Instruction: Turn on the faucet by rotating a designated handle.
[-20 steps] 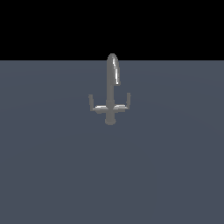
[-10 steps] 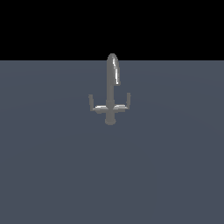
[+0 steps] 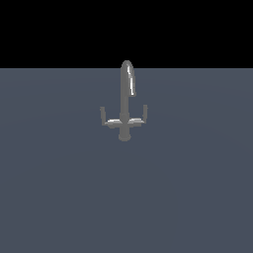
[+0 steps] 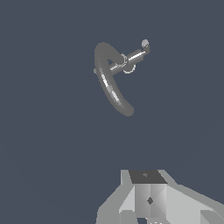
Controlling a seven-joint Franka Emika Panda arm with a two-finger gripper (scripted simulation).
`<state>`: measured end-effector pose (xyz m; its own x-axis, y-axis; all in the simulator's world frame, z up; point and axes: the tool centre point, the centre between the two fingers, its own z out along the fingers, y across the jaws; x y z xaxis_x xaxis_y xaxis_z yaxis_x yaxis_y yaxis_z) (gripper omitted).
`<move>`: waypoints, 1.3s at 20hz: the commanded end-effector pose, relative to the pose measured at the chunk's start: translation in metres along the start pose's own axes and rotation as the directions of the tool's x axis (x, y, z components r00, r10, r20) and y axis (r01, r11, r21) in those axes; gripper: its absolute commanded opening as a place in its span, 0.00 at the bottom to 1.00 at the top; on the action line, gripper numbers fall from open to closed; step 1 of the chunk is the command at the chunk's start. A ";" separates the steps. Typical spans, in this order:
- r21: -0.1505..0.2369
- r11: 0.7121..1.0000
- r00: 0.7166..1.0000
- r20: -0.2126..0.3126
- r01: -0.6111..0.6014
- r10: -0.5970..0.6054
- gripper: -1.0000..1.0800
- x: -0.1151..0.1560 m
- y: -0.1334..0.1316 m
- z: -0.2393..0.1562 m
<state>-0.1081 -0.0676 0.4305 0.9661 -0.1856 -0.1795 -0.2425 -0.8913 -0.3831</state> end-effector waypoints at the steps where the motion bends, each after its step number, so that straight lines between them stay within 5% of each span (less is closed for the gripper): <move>1: 0.040 0.999 1.000 0.021 -0.018 0.018 0.00 0.016 0.005 0.006; 14: 0.235 0.965 0.986 0.143 -0.120 0.088 0.00 0.090 0.028 0.045; 26: 0.399 0.888 0.954 0.271 -0.231 0.126 0.00 0.152 0.047 0.093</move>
<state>0.0129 -0.0986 0.3094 0.8741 -0.1832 -0.4498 -0.4607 -0.6058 -0.6487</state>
